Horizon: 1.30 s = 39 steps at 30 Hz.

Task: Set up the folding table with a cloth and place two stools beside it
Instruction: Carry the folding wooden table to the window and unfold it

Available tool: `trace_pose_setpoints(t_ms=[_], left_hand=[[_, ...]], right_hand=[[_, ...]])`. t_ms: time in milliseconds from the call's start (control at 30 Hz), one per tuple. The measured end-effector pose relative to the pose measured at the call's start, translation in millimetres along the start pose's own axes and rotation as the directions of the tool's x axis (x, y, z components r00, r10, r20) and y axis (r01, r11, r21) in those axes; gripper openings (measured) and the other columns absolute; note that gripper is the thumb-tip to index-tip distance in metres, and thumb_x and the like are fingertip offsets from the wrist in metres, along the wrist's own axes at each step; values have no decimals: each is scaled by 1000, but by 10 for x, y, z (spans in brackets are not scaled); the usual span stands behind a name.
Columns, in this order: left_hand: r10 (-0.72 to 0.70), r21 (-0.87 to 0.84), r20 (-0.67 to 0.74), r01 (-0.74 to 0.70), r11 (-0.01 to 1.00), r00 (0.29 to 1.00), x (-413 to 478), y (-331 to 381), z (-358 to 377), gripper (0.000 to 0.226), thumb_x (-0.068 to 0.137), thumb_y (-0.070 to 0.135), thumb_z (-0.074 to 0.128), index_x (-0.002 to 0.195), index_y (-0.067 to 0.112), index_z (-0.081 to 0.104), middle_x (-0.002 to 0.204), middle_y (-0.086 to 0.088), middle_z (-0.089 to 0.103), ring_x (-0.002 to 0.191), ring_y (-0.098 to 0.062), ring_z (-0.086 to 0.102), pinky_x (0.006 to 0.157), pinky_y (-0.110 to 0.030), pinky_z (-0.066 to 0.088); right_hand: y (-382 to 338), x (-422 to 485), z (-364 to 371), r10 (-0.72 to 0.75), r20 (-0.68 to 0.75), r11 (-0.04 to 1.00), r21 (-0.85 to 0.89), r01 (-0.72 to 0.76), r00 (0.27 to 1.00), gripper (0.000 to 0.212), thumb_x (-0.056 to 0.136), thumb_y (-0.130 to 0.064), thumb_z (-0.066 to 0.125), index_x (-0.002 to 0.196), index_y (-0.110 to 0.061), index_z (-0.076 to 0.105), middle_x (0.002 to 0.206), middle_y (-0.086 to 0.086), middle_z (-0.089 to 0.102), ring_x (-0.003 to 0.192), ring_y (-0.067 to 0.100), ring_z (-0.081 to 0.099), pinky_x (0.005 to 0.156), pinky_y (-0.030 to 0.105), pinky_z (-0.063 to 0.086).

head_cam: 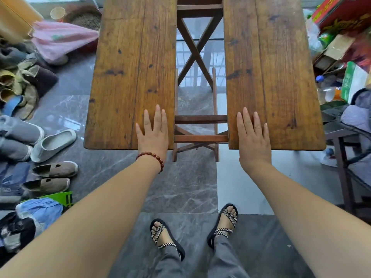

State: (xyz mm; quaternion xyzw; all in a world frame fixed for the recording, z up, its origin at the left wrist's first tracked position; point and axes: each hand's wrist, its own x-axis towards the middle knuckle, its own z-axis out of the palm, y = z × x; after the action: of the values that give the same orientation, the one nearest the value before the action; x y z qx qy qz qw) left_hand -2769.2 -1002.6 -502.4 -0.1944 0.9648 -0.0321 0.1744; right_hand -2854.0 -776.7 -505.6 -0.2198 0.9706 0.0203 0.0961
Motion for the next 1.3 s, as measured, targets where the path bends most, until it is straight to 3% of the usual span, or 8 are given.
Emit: trace_pose_setpoints(t_ms=[133, 300, 667, 900, 1067, 1300], left_hand=[[7, -94, 33, -4, 996, 999, 40, -17, 32, 102, 77, -13, 50, 142, 8, -27, 149, -6, -34, 138, -39, -23, 109, -59, -4], [35, -129, 34, -30, 991, 999, 41, 1, 91, 102, 75, -20, 44, 141, 8, -29, 148, -4, -36, 137, -37, -27, 106, -54, -12], [122, -74, 75, -117, 990, 990, 165, 313, 65, 104, 74, -20, 48, 139, 5, -29, 148, -8, -35, 139, -32, -26, 108, -60, -2], [133, -49, 140, -128, 991, 981, 158, 351, 168, 110, 78, -8, 59, 139, 6, -32, 148, -7, -36, 140, -29, -24, 111, -57, 0], [169, -19, 156, -168, 986, 973, 94, 445, 291, 100, 83, -5, 52, 140, 6, -29, 149, -8, -35, 140, -28, -24, 112, -55, 0], [161, -80, 170, -150, 985, 972, 67, 481, 434, 101, 81, -10, 51, 141, 8, -28, 148, -6, -36, 139, -29, -26, 110, -58, -4]], right_hand=[[11, 36, 10, -24, 13, 1000, -13, 25, 1000, 89, 85, 8, 51, 149, -11, -8, 159, 6, -10, 145, 30, -8, 115, 44, -3], [21, -8, 31, -85, 50, 996, -8, 85, 995, 87, 86, 10, 47, 148, -8, -12, 157, 10, -16, 144, 31, -14, 115, 43, -5], [-165, 53, -1, -205, 88, 977, 75, 198, 975, 77, 89, 12, 43, 147, 1, -8, 155, 19, -15, 144, 33, -14, 115, 37, -7], [-183, 77, 53, -263, 198, 962, 129, 241, 944, 87, 84, 15, 49, 148, -2, -7, 156, 15, -16, 145, 29, -13, 117, 33, 1], [-288, 67, 136, -351, 231, 934, 157, 321, 907, 81, 88, 11, 47, 148, -3, -5, 157, 13, -15, 145, 25, -12, 118, 31, 6], [-313, 10, 289, -331, 232, 938, 187, 292, 915, 82, 87, 12, 47, 148, -3, -5, 157, 13, -15, 145, 26, -12, 116, 30, 4]])
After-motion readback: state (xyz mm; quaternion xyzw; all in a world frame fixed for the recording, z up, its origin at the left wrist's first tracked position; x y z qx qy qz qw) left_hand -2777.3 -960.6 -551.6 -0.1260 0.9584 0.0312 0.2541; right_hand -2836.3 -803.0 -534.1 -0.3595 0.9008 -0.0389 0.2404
